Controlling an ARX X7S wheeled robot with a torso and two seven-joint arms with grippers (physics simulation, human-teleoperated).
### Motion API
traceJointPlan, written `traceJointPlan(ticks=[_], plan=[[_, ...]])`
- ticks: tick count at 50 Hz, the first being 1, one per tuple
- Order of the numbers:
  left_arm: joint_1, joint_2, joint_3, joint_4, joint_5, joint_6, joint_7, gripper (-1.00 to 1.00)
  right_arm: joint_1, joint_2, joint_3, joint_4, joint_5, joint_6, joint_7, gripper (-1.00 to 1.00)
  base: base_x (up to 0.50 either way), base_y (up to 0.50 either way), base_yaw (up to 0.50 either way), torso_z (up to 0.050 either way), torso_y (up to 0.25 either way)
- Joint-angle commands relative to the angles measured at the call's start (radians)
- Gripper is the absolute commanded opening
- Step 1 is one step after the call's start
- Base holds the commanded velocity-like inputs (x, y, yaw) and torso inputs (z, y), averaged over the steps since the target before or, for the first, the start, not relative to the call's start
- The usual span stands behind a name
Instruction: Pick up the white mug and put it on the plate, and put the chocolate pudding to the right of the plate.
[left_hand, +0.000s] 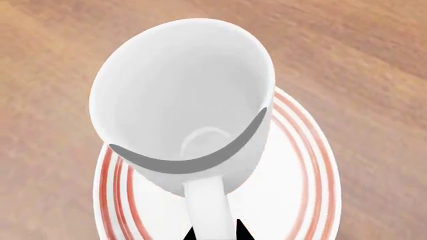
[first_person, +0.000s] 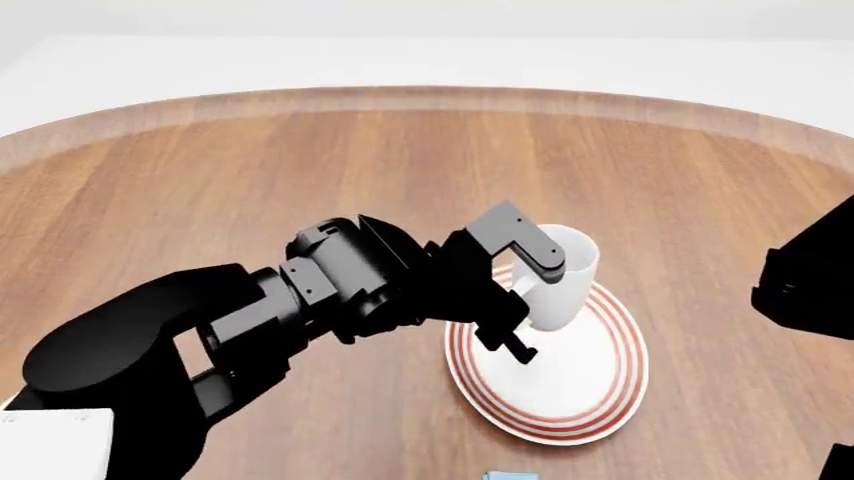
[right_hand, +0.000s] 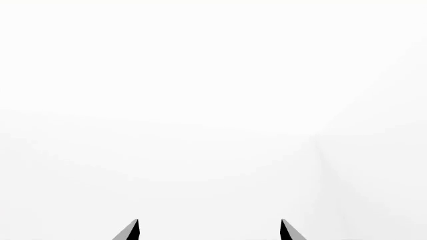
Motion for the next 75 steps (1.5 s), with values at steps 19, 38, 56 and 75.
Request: traceJointPlan(ticks=[19,38,56,75], plan=[[0.013,0.023,-0.011,-0.019,-0.002,0.024,0.030,-1.00,-0.010,-0.016,0.017,0.003,-0.010,-0.009,-0.019,1.00,0.00,0.00,0.00,0.000,0.000],[0.046,0.023,-0.013,-0.019,0.034,0.018,0.030,-1.00,-0.016,-0.015,0.017,0.015,-0.004,-0.025,-0.018,1.00,0.00,0.00,0.00,0.000,0.001],[0.077,0.023,-0.014,-0.019,0.060,0.027,0.030,-1.00,-0.017,-0.012,0.014,0.016,-0.004,-0.026,-0.014,1.00,0.00,0.00,0.00,0.000,0.000],[0.101,0.023,-0.015,-0.004,0.100,0.041,0.020,1.00,-0.017,-0.009,0.015,0.017,-0.001,-0.028,-0.009,1.00,0.00,0.00,0.00,0.000,0.000]])
